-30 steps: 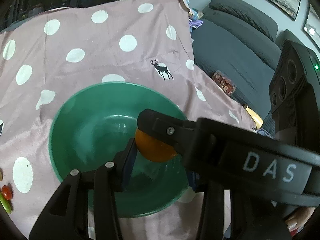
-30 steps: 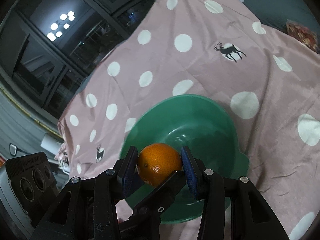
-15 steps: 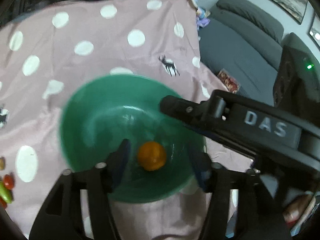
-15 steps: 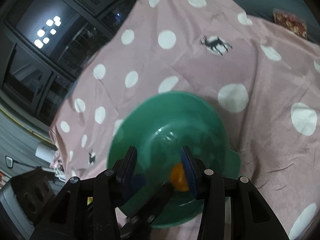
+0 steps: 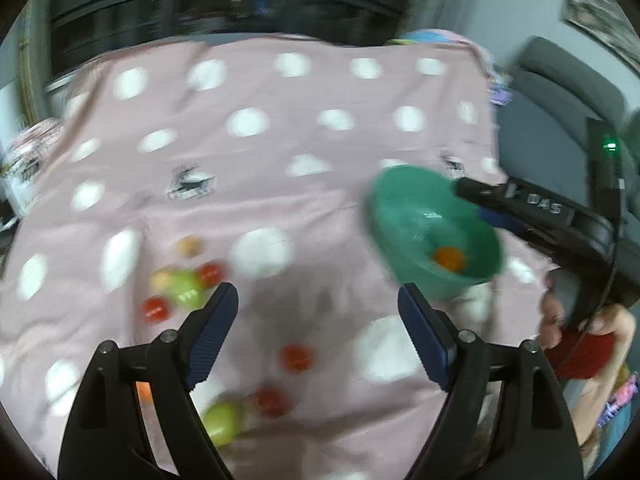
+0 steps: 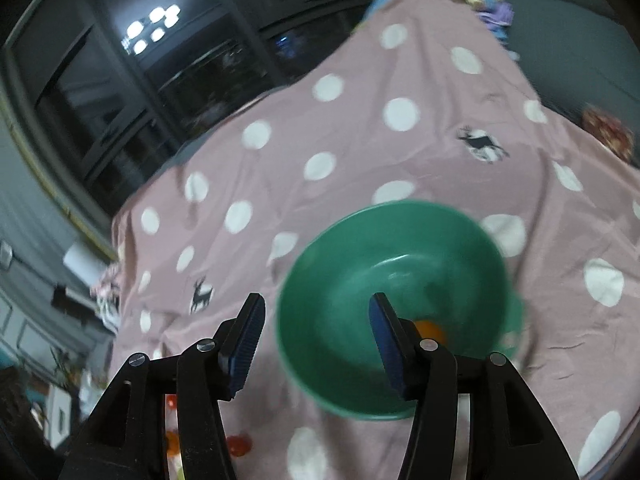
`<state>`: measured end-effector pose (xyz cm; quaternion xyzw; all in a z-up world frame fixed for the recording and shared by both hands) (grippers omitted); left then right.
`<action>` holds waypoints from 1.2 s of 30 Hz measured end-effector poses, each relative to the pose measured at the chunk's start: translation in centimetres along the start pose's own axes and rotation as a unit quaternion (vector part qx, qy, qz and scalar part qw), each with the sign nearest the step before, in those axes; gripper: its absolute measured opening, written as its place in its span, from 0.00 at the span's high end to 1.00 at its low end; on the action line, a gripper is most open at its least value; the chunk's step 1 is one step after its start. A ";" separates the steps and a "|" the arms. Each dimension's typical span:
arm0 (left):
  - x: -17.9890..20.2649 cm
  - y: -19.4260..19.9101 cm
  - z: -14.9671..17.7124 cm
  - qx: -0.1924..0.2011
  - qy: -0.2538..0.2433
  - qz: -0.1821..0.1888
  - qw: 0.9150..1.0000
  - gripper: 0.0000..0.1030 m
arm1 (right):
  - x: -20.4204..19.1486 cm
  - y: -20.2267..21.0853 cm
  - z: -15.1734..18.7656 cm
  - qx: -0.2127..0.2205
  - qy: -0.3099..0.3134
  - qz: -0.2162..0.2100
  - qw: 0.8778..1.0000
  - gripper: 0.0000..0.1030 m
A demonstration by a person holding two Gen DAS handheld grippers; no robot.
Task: Organize fruits
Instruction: 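Lower the orange into the green bowl and open the right tool, then move the right tool back to the second orange by the fruits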
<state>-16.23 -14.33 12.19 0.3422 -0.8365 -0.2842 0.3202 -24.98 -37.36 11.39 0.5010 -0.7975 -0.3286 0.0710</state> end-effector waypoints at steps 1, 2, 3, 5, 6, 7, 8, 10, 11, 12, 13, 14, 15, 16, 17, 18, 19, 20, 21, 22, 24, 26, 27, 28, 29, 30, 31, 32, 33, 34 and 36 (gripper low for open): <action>-1.6 0.1 0.3 0.006 0.014 -0.008 1.000 0.20 | -1.0 -0.5 0.1 -0.005 0.014 0.001 1.000 0.47; -2.5 0.1 0.4 0.007 0.025 -0.012 1.000 0.20 | -2.0 -1.0 0.2 -0.009 0.028 0.002 1.000 0.47; -3.8 0.0 0.7 0.006 0.040 -0.014 0.999 0.20 | -3.3 -1.6 0.3 -0.012 0.044 0.003 0.999 0.47; -6.1 -0.4 0.9 0.007 0.069 -0.026 0.997 0.20 | -5.1 -2.5 0.7 -0.016 0.067 -0.003 0.998 0.47; -6.8 -0.6 0.9 0.009 0.076 -0.040 0.996 0.20 | -6.3 -3.0 0.8 -0.018 0.080 -0.008 0.997 0.47; -7.1 -0.8 0.7 0.012 0.080 -0.046 0.996 0.20 | -7.2 -3.3 1.0 -0.018 0.090 -0.011 0.996 0.47; -7.6 -0.7 0.6 0.017 0.087 -0.046 0.995 0.20 | -7.9 -3.5 1.2 -0.018 0.098 -0.015 0.995 0.47; -8.5 -0.9 0.4 0.019 0.107 -0.043 0.993 0.20 | -9.1 -3.8 1.7 -0.016 0.112 -0.035 0.993 0.47; -8.6 -0.9 0.5 0.016 0.112 -0.044 0.993 0.20 | -9.6 -4.1 1.9 -0.019 0.115 -0.047 0.992 0.47; -8.9 -1.1 0.4 0.010 0.118 -0.045 0.992 0.20 | -10.0 -4.3 2.1 -0.024 0.118 -0.053 0.991 0.47; -8.9 -1.2 0.3 0.008 0.120 -0.043 0.992 0.20 | -10.2 -4.5 2.2 -0.028 0.120 -0.055 0.991 0.47; -9.1 -1.1 0.3 0.010 0.122 -0.042 0.992 0.20 | -10.4 -4.7 2.4 -0.033 0.121 -0.056 0.990 0.47; -9.1 -0.9 0.3 0.012 0.123 -0.042 0.991 0.20 | -10.7 -4.7 2.6 -0.037 0.124 -0.057 0.990 0.47; -9.2 -0.8 0.3 0.015 0.123 -0.045 0.991 0.20 | -10.8 -4.7 2.7 -0.040 0.126 -0.058 0.989 0.47; -9.2 -0.8 0.2 0.016 0.123 -0.046 0.991 0.20 | -11.0 -4.8 2.8 -0.044 0.127 -0.062 0.989 0.47; -9.3 -0.7 0.2 0.016 0.123 -0.047 0.991 0.20 | -11.0 -4.8 2.9 -0.046 0.126 -0.067 0.989 0.47; -9.4 -0.8 0.2 0.013 0.123 -0.047 0.991 0.20 | -11.1 -4.8 3.0 -0.050 0.124 -0.074 0.988 0.47; -9.5 -0.8 0.2 0.011 0.124 -0.045 0.991 0.20 | -11.1 -4.9 3.1 -0.053 0.120 -0.082 0.988 0.47; -9.6 -0.8 0.2 0.008 0.126 -0.041 0.991 0.21 | -11.2 -5.0 3.2 -0.059 0.116 -0.090 0.987 0.47; -9.7 -0.8 0.1 0.006 0.130 -0.035 0.991 0.21 | -11.3 -5.1 3.4 -0.064 0.112 -0.096 0.987 0.47; -10.1 -0.7 -0.1 0.001 0.137 -0.024 0.990 0.21 | -11.5 -5.2 3.5 -0.071 0.107 -0.103 0.986 0.47; -10.4 -0.5 -0.2 0.002 0.145 -0.017 0.989 0.21 | -11.8 -5.2 3.7 -0.075 0.104 -0.109 0.986 0.47; -10.7 -0.3 -0.4 0.003 0.148 -0.016 0.989 0.21 | -12.0 -5.2 3.8 -0.078 0.104 -0.113 0.985 0.47; -10.8 -0.2 -0.5 0.004 0.149 -0.015 0.989 0.21 | -12.3 -5.4 4.0 -0.082 0.105 -0.120 0.984 0.47; -11.1 -0.1 -0.7 0.006 0.153 -0.015 0.988 0.21 | -12.7 -5.5 4.2 -0.089 0.110 -0.130 0.981 0.47; -11.5 0.1 -0.8 0.010 0.161 -0.016 0.987 0.21 | -13.1 -5.5 4.3 -0.092 0.114 -0.137 0.980 0.47; -12.2 0.2 -1.0 0.015 0.174 -0.019 0.984 0.21 | -13.4 -5.6 4.5 -0.097 0.116 -0.146 0.978 0.47; -12.7 0.2 -1.1 0.016 0.184 -0.023 0.983 0.22 | -13.7 -5.7 4.6 -0.102 0.116 -0.152 0.976 0.47; -13.4 0.3 -1.2 0.017 0.197 -0.029 0.980 0.22 | -14.1 -5.9 4.8 -0.110 0.114 -0.163 0.974 0.47; -14.0 0.3 -1.3 0.019 0.207 -0.035 0.978 0.22 | -14.5 -6.1 5.1 -0.116 0.112 -0.172 0.972 0.47; -14.8 0.6 -1.5 0.021 0.220 -0.044 0.974 0.22 | -15.2 -6.6 5.7 -0.135 0.115 -0.187 0.966 0.47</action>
Point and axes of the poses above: each gripper's, at about its wrist camera, not at the fingertips, and y roughly against the way its jaws point, x to its right, z to its underside, the point moved 1 cm from there along -y, roughly the way its jaws point, and after that the axes turned 13 degrees about y, right-handed, at the moved point
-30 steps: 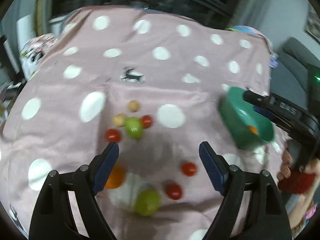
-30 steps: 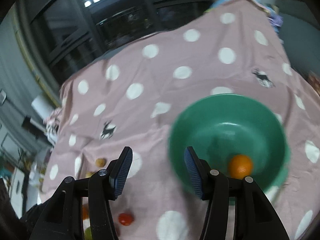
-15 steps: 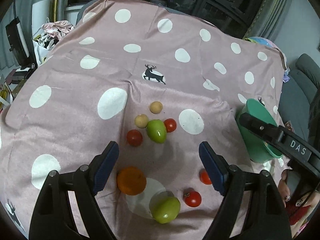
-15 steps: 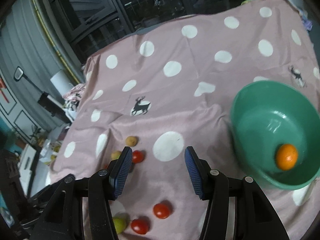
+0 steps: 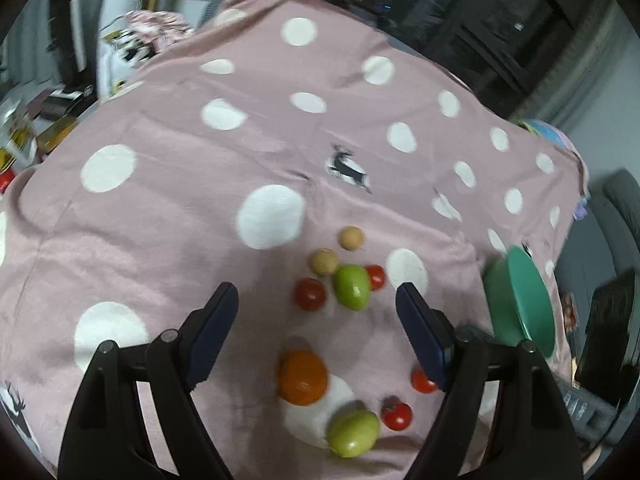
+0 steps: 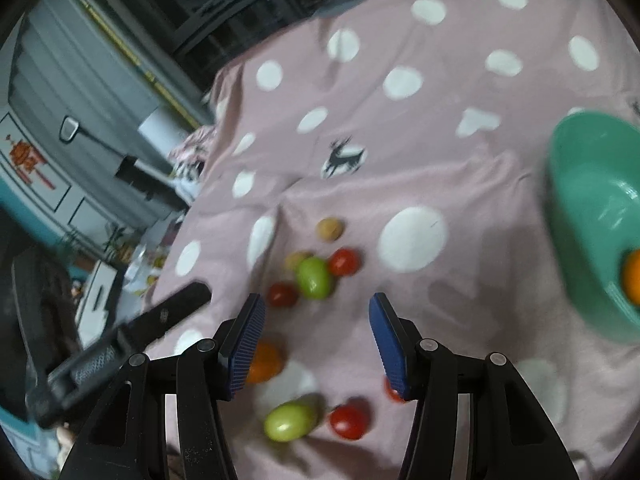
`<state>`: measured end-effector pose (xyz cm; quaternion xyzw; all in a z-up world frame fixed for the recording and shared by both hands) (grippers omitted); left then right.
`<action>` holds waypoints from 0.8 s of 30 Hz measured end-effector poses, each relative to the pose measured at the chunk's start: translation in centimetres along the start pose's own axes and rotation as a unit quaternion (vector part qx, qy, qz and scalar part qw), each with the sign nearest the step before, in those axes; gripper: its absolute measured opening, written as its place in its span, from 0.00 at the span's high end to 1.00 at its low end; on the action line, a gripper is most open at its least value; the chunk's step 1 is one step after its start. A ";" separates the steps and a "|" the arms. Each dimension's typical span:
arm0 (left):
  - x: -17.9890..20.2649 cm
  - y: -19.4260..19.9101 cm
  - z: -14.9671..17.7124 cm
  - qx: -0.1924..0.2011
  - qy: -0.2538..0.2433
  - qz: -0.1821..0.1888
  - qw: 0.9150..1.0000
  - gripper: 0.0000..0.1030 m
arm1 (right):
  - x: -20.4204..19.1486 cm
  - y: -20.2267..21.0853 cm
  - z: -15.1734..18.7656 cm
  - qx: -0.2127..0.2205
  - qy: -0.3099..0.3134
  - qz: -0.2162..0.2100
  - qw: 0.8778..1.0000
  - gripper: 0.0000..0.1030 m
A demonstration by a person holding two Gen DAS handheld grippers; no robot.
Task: Organize fruits
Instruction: 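Move the right tool back to the second orange by the fruits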
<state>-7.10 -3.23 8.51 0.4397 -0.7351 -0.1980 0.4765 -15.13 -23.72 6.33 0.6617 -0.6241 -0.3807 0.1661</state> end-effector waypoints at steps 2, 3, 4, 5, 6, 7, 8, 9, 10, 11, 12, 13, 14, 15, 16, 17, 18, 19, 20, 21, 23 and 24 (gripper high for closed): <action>-0.6 0.3 -0.4 0.007 0.014 -0.006 1.000 0.22 | -1.0 -1.2 0.5 -0.025 0.007 -0.015 1.000 0.47; -0.7 0.4 -0.5 0.008 0.018 -0.007 1.000 0.22 | -1.4 -1.8 0.6 -0.035 0.007 -0.026 0.999 0.47; -0.8 0.5 -0.6 0.010 0.022 -0.008 1.000 0.22 | -1.9 -2.4 0.9 -0.047 0.006 -0.041 0.998 0.47; -0.8 0.5 -0.6 0.010 0.023 -0.008 1.000 0.22 | -2.2 -3.0 1.0 -0.057 0.006 -0.053 0.997 0.47; -0.9 0.5 -0.7 0.009 0.025 -0.008 1.000 0.22 | -2.7 -3.6 1.3 -0.067 0.009 -0.063 0.996 0.47; -0.9 0.4 -0.7 0.007 0.026 -0.008 1.000 0.22 | -3.0 -4.1 1.4 -0.072 0.013 -0.065 0.995 0.47; -1.0 0.4 -0.7 0.007 0.027 -0.009 1.000 0.22 | -3.4 -4.4 1.6 -0.073 0.018 -0.063 0.995 0.47; -1.0 0.4 -0.7 0.007 0.028 -0.009 1.000 0.22 | -3.8 -4.9 1.7 -0.071 0.024 -0.060 0.995 0.47; -1.0 0.4 -0.7 0.008 0.027 -0.009 1.000 0.22 | -4.1 -5.3 1.8 -0.073 0.030 -0.060 0.995 0.47; -1.0 0.4 -0.7 0.007 0.026 -0.009 1.000 0.22 | -4.4 -5.8 2.0 -0.078 0.035 -0.063 0.994 0.47; -1.0 0.4 -0.7 0.007 0.025 -0.009 1.000 0.22 | -4.7 -6.5 2.2 -0.086 0.036 -0.071 0.993 0.47; -1.0 0.4 -0.7 0.007 0.024 -0.009 1.000 0.22 | -4.8 -6.9 2.4 -0.091 0.036 -0.077 0.992 0.47; -0.9 0.4 -0.7 0.007 0.022 -0.010 1.000 0.22 | -4.9 -7.3 2.5 -0.095 0.036 -0.082 0.991 0.47; -0.9 0.4 -0.7 0.008 0.021 -0.012 1.000 0.22 | -5.0 -7.7 2.6 -0.099 0.037 -0.084 0.991 0.47; -0.9 0.3 -0.7 0.007 0.019 -0.013 1.000 0.22 | -5.1 -8.1 2.8 -0.103 0.039 -0.081 0.991 0.47; -0.8 0.2 -0.7 0.006 0.018 -0.013 1.000 0.22 | -5.1 -8.3 2.9 -0.107 0.041 -0.078 0.990 0.47; -0.8 0.1 -0.7 0.005 0.017 -0.013 1.000 0.22 | -5.1 -8.6 3.0 -0.110 0.042 -0.076 0.990 0.47; -0.8 0.1 -0.7 0.004 0.016 -0.013 1.000 0.22 | -5.1 -8.7 3.2 -0.113 0.042 -0.076 0.990 0.48; -0.6 0.0 -0.6 0.003 0.015 -0.013 1.000 0.23 | -5.1 -9.0 3.3 -0.115 0.043 -0.078 0.989 0.50; -0.6 0.0 -0.5 0.003 0.014 -0.013 1.000 0.23 | -5.2 -9.2 3.4 -0.118 0.045 -0.078 0.989 0.53; -0.5 0.0 -0.4 0.001 0.012 -0.012 1.000 0.23 | -5.3 -9.6 3.5 -0.121 0.047 -0.083 0.988 0.56; -0.4 0.0 -0.3 0.001 0.011 -0.011 1.000 0.24 | -5.3 -9.5 3.5 -0.118 0.048 -0.082 0.989 0.57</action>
Point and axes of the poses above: each gripper's, at about its wrist camera, not at the fingertips, and y roughly against the way its jaws point, x to its right, z to its underside, the point moved 1 cm from there along -y, roughly the way its jaws point, and after that the axes turned 13 degrees about y, right-handed, at the moved point
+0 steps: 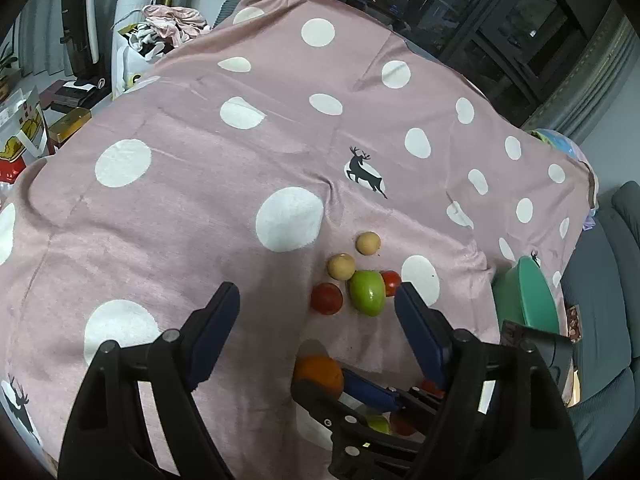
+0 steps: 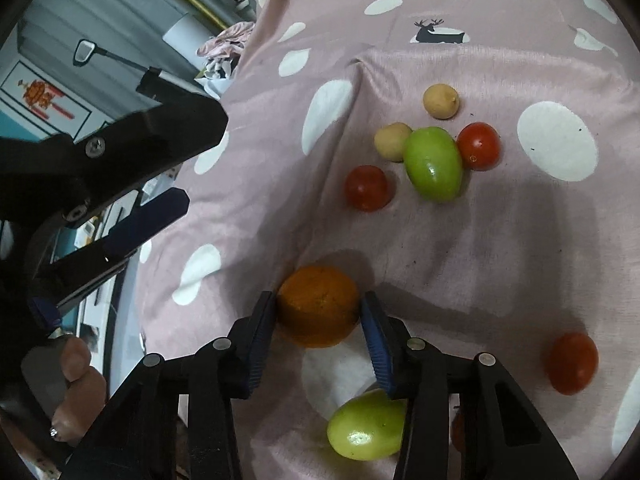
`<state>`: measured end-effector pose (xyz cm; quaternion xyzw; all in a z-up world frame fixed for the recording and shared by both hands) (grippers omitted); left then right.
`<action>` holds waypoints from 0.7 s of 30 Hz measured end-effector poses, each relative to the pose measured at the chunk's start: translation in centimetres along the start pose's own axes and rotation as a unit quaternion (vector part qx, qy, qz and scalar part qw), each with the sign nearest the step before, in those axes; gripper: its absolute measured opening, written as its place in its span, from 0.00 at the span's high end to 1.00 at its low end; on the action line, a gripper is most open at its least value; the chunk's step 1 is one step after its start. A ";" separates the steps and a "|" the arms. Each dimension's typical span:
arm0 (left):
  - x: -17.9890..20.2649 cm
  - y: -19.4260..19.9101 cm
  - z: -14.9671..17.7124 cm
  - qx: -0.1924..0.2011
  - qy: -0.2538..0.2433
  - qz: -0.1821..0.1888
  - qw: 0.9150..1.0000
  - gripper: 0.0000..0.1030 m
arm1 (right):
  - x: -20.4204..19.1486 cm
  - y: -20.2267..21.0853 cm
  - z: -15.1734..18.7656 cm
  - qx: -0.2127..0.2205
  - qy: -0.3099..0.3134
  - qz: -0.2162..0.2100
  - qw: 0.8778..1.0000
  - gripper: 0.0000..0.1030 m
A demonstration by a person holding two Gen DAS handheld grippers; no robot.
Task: Organize fruits
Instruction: 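Move the right tool back to the second orange by the fruits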
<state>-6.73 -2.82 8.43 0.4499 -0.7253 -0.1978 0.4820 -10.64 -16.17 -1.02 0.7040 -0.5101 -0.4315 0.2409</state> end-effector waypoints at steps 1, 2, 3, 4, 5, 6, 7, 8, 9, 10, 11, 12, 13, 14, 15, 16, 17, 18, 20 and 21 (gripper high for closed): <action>0.0 0.0 0.1 0.000 -0.001 0.001 1.000 0.24 | 0.0 0.1 0.0 0.000 0.001 0.003 1.000 0.57; 0.1 0.0 0.1 0.000 -0.003 0.001 1.000 0.24 | 0.1 0.3 0.1 0.000 0.001 0.009 1.000 0.57; 0.2 0.0 0.2 -0.001 -0.005 0.001 1.000 0.25 | 0.2 0.7 0.0 0.002 0.002 0.018 1.000 0.57; 0.3 -0.1 0.3 -0.001 -0.006 0.001 1.000 0.25 | 0.5 1.1 -0.2 0.005 0.002 0.030 1.000 0.57; 0.4 -0.1 0.5 -0.003 -0.009 0.000 1.000 0.25 | 0.9 1.8 -0.3 0.008 0.002 0.044 0.999 0.57; 0.6 -0.3 0.6 -0.005 -0.011 0.000 1.000 0.26 | 1.4 2.4 -0.6 0.012 0.002 0.062 0.998 0.57; 0.8 -0.4 0.8 -0.007 -0.015 0.000 1.000 0.26 | 1.9 2.9 -0.6 0.014 0.002 0.081 0.997 0.57; 1.0 -0.6 1.0 -0.010 -0.019 -0.001 1.000 0.27 | 2.4 3.4 -0.6 0.013 0.005 0.105 0.994 0.57; 1.3 -0.8 1.2 -0.012 -0.027 -0.002 1.000 0.27 | 3.0 3.7 -0.6 0.011 0.010 0.134 0.991 0.57; 1.6 -0.9 1.4 -0.014 -0.032 -0.003 0.999 0.28 | 3.7 4.0 -0.5 0.007 0.010 0.165 0.986 0.57; 1.8 -1.1 1.7 -0.016 -0.038 -0.005 0.999 0.29 | 4.2 4.1 -0.5 0.002 0.010 0.185 0.983 0.57; 2.0 -1.2 1.9 -0.018 -0.043 -0.006 0.999 0.30 | 4.7 4.0 -0.5 -0.008 0.009 0.209 0.978 0.57; 2.3 -1.4 2.1 -0.020 -0.048 -0.007 0.999 0.31 | 5.1 4.0 -0.5 -0.010 0.009 0.216 0.976 0.57; 2.5 -1.6 2.4 -0.023 -0.054 -0.006 0.998 0.33 | 5.3 4.0 -0.5 -0.006 0.008 0.211 0.978 0.57; 2.5 -1.7 2.5 -0.026 -0.056 -0.007 0.998 0.34 | 5.4 4.0 -0.5 -0.008 0.006 0.208 0.978 0.57; 2.6 -1.9 2.6 -0.028 -0.058 -0.007 0.998 0.35 | 5.4 4.1 -0.6 -0.009 0.004 0.206 0.979 0.57; 2.6 -2.0 2.6 -0.029 -0.058 -0.007 0.998 0.37 | 5.5 4.2 -0.6 -0.007 0.003 0.201 0.980 0.57; 2.6 -2.1 2.7 -0.031 -0.059 -0.007 0.998 0.38 | 5.5 4.4 -0.7 -0.004 0.002 0.194 0.981 0.57; 2.6 -2.2 2.8 -0.034 -0.058 -0.006 0.998 0.39 | 5.6 5.2 -0.7 0.005 0.000 0.181 0.984 0.57; 2.7 -2.3 2.8 -0.036 -0.057 -0.005 0.998 0.39 | 5.5 5.7 -0.7 0.013 -0.003 0.173 0.985 0.57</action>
Point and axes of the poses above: each gripper's, at about its wrist camera, not at the fingertips, and y roughly against the way its jaws point, x to its right, z to its underside, the point moved 1 cm from there along -y, roughly the way its jaws point, and after that the axes turned 13 degrees about y, right-handed, at the moved point
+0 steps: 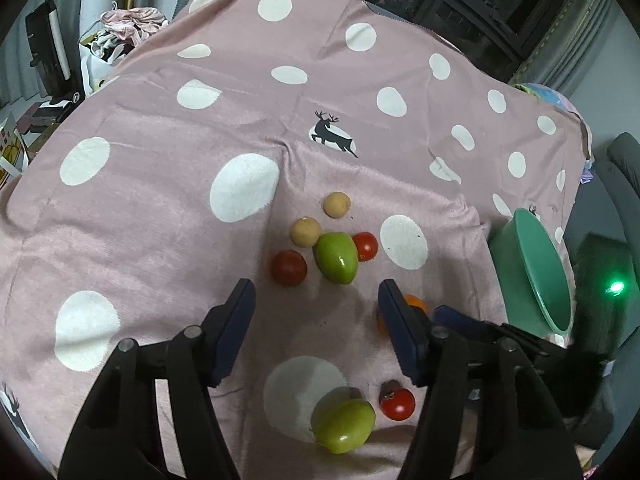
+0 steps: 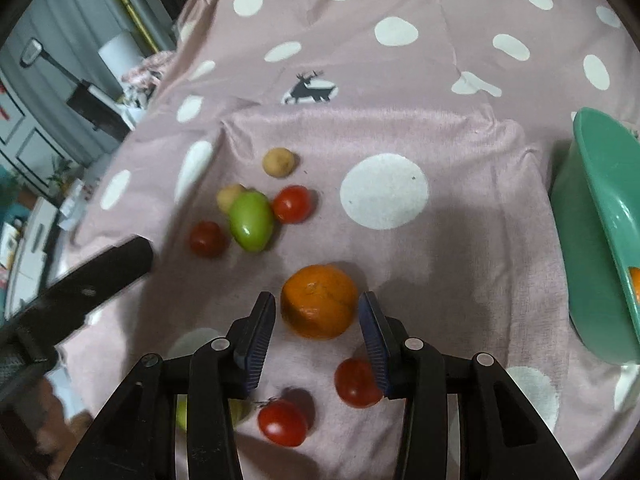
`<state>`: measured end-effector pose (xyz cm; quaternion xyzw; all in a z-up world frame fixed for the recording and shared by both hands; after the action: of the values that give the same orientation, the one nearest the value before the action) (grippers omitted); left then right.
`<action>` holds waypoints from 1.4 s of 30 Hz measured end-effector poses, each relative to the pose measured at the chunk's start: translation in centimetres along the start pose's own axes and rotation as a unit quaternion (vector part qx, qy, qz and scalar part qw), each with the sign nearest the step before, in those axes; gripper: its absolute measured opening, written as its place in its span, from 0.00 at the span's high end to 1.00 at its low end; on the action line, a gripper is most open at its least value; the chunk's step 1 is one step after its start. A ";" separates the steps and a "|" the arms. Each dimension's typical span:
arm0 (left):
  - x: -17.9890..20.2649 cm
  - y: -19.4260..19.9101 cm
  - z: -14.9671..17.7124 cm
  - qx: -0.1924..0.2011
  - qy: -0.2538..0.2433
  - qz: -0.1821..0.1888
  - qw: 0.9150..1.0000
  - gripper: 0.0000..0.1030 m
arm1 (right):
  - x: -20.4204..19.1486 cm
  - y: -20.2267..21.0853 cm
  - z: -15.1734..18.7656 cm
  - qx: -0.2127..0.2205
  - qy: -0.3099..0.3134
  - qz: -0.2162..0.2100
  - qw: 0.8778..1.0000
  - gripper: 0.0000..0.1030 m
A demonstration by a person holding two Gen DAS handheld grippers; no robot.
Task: Organize fruits
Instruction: 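Move the right tool back to the second orange by the fruits, then grasp the second orange with the right tool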
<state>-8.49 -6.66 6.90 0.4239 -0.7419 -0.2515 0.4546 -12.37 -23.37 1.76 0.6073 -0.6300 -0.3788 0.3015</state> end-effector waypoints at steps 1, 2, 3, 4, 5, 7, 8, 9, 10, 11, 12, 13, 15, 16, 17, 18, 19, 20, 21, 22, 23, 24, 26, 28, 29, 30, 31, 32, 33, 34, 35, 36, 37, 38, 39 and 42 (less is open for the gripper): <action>0.0 -0.1 0.0 -0.003 0.002 0.003 1.000 0.39 | -0.1 0.1 -0.2 0.006 -0.004 -0.003 1.000 0.57; 0.1 -0.2 0.1 -0.005 0.003 0.005 1.000 0.39 | 0.1 0.6 -0.1 0.013 -0.009 -0.002 1.000 0.57; 0.3 -0.3 0.2 -0.007 0.002 0.006 1.000 0.39 | 0.4 1.2 0.0 0.022 -0.014 0.000 1.000 0.57; 0.4 -0.4 0.3 -0.011 0.000 0.008 1.000 0.39 | 0.8 1.6 0.0 0.029 -0.020 0.001 0.999 0.57; 0.5 -0.5 0.3 -0.013 0.000 0.009 1.000 0.39 | 1.3 2.0 0.1 0.038 -0.030 0.000 0.999 0.57; 0.8 -0.9 0.6 -0.020 -0.001 0.011 1.000 0.39 | 2.0 2.3 0.2 0.048 -0.052 -0.013 0.997 0.57; 1.1 -1.2 0.8 -0.025 -0.003 0.015 1.000 0.40 | 2.4 2.3 0.2 0.050 -0.064 -0.025 0.996 0.57; 1.4 -1.5 1.0 -0.032 -0.006 0.019 0.999 0.41 | 2.5 2.3 0.2 0.051 -0.074 -0.036 0.995 0.57; 1.8 -1.8 1.3 -0.040 -0.011 0.025 0.999 0.42 | 2.7 2.2 0.3 0.052 -0.082 -0.046 0.994 0.57; 2.2 -2.1 1.6 -0.047 -0.017 0.029 0.998 0.44 | 2.8 2.2 0.3 0.052 -0.089 -0.057 0.993 0.57; 2.7 -2.4 1.9 -0.051 -0.023 0.031 0.998 0.45 | 2.9 2.0 0.2 0.053 -0.096 -0.068 0.992 0.57; 3.2 -2.8 2.2 -0.057 -0.033 0.031 0.997 0.45 | 3.0 1.9 0.2 0.053 -0.100 -0.077 0.991 0.57; 3.9 -3.5 2.8 -0.067 -0.047 0.030 0.996 0.45 | 3.2 1.2 0.1 0.049 -0.109 -0.085 0.989 0.57; 4.2 -4.0 3.2 -0.073 -0.051 0.030 0.996 0.45 | 3.3 0.9 0.1 0.046 -0.112 -0.089 0.989 0.57; 4.4 -4.4 3.4 -0.081 -0.054 0.032 0.995 0.46 | 3.4 0.4 0.2 0.039 -0.120 -0.095 0.987 0.57; 4.6 -4.8 3.7 -0.088 -0.056 0.034 0.994 0.47 | 3.7 0.3 0.3 0.035 -0.124 -0.099 0.987 0.57; 4.7 -5.2 3.8 -0.093 -0.055 0.035 0.993 0.48 | 3.7 -0.2 0.4 0.028 -0.128 -0.106 0.986 0.57; 4.8 -5.5 3.9 -0.099 -0.053 0.037 0.993 0.49 | 3.8 -0.4 0.5 0.023 -0.131 -0.111 0.985 0.57; 4.9 -5.7 4.1 -0.103 -0.053 0.039 0.992 0.50 | 3.8 -0.7 0.5 0.019 -0.131 -0.117 0.984 0.57; 5.0 -5.9 4.1 -0.106 -0.055 0.038 0.992 0.50 | 3.8 -0.9 0.4 0.016 -0.129 -0.123 0.984 0.57; 5.0 -6.1 4.2 -0.107 -0.056 0.036 0.992 0.51 | 3.7 -1.1 0.3 0.015 -0.129 -0.126 0.984 0.57; 5.0 -6.4 4.3 -0.108 -0.056 0.034 0.992 0.51 | 3.7 -1.3 0.3 0.014 -0.130 -0.127 0.983 0.57; 5.0 -6.8 4.4 -0.113 -0.054 0.033 0.992 0.52 | 3.7 -1.7 0.1 0.008 -0.128 -0.124 0.984 0.57; 4.9 -7.1 4.5 -0.119 -0.050 0.034 0.991 0.53 | 3.7 -2.1 0.2 0.002 -0.130 -0.122 0.984 0.57; 4.9 -7.1 4.5 -0.115 -0.051 0.036 0.991 0.53 | 3.6 -2.3 0.2 -0.001 -0.130 -0.123 0.984 0.57; 5.0 -7.2 4.5 -0.116 -0.051 0.038 0.991 0.54 | 3.7 -2.3 0.3 0.000 -0.131 -0.127 0.983 0.57; 5.0 -7.3 4.4 -0.116 -0.050 0.040 0.991 0.54 | 3.7 -2.4 0.3 -0.001 -0.133 -0.130 0.983 0.57; 5.0 -7.3 4.4 -0.117 -0.047 0.043 0.991 0.55 | 3.8 -2.4 0.3 -0.001 -0.132 -0.132 0.982 0.57; 4.9 -7.3 4.3 -0.116 -0.046 0.044 0.991 0.56 | 3.8 -2.4 0.3 -0.001 -0.130 -0.132 0.983 0.57; 4.9 -7.4 4.3 -0.117 -0.045 0.045 0.991 0.59 | 3.8 -2.4 0.4 0.000 -0.130 -0.132 0.983 0.57; 4.9 -7.4 4.3 -0.117 -0.044 0.046 0.991 0.59 | 3.8 -2.4 0.4 -0.001 -0.130 -0.133 0.983 0.57; 4.8 -7.3 4.3 -0.117 -0.043 0.047 0.991 0.59 | 3.8 -2.4 0.4 -0.002 -0.130 -0.137 0.982 0.57; 4.8 -7.4 4.2 -0.116 -0.042 0.047 0.991 0.58 | 3.9 -2.5 0.4 -0.002 -0.132 -0.140 0.981 0.57; 4.9 -7.5 4.3 -0.116 -0.042 0.048 0.991 0.59 | 4.0 -2.6 0.4 -0.001 -0.134 -0.143 0.981 0.57; 4.9 -7.5 4.2 -0.115 -0.042 0.048 0.991 0.59 | 4.0 -2.6 0.4 0.000 -0.135 -0.145 0.980 0.57; 4.7 -7.2 4.2 -0.117 -0.035 0.052 0.991 0.59 | 4.0 -2.5 0.6 0.003 -0.136 -0.149 0.979 0.59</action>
<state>-10.39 -14.47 1.65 0.3196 -0.7442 -0.3271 0.4869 -11.90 -27.18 -0.96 0.6381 -0.5687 -0.4965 0.1513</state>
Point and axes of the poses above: each gripper's, at about its wrist camera, not at the fingertips, and y roughly against the way its jaws point, x to its right, z to its underside, the point moved 1 cm from there along -y, roughly the way its jaws point, and after that the axes turned 13 degrees about y, right-handed, at the moved point
